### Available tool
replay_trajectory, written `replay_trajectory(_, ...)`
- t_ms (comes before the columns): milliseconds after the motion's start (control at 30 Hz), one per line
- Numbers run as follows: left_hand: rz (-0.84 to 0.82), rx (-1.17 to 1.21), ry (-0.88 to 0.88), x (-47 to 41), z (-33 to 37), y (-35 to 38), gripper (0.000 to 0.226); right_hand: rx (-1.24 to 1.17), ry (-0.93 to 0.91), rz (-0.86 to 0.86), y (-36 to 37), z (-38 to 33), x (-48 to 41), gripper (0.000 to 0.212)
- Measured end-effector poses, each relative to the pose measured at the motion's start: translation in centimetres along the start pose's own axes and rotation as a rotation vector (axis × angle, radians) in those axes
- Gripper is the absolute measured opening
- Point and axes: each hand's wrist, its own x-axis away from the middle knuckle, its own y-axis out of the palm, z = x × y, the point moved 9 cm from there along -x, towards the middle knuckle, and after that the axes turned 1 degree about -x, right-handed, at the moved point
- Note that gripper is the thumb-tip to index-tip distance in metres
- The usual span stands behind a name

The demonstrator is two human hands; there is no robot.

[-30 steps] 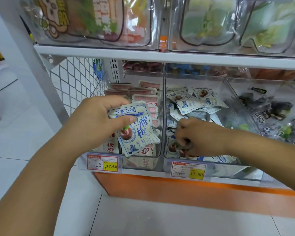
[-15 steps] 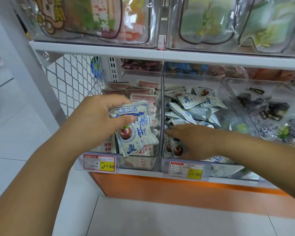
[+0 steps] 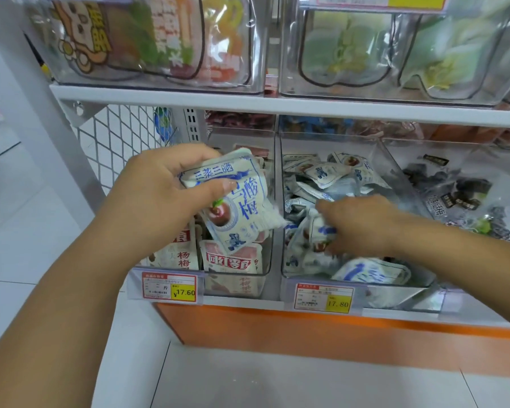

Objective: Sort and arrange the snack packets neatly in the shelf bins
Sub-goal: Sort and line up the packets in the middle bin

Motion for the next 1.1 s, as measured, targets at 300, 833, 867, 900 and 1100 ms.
replay_trajectory(300,-0.059,-0.015,0.151,-0.7,4.6,4.4,0.013,-0.070,0.015,0.329,-1.0,1.9,0.2,0.056)
replay_trajectory(833,-0.576,-0.813,0.411,0.0,3.3,17.3,0.025,-0.501,-0.081,-0.109,0.9,4.8,1.1,0.059)
replay_trajectory(867,-0.611,-0.870,0.457,0.7,3.2,18.1,0.026,-0.504,-0.084,-0.144,1.1,4.8,1.1,0.059)
replay_trajectory(900,-0.631,-0.913,0.492,1.2,3.1,18.7,0.027,-0.510,-0.089,-0.156,1.2,4.6,1.2,0.059)
replay_trajectory(1100,-0.344,-0.570,0.341,-0.1,3.2,16.5,0.058,-0.607,-0.141,0.090,0.4,3.3,1.1,0.023)
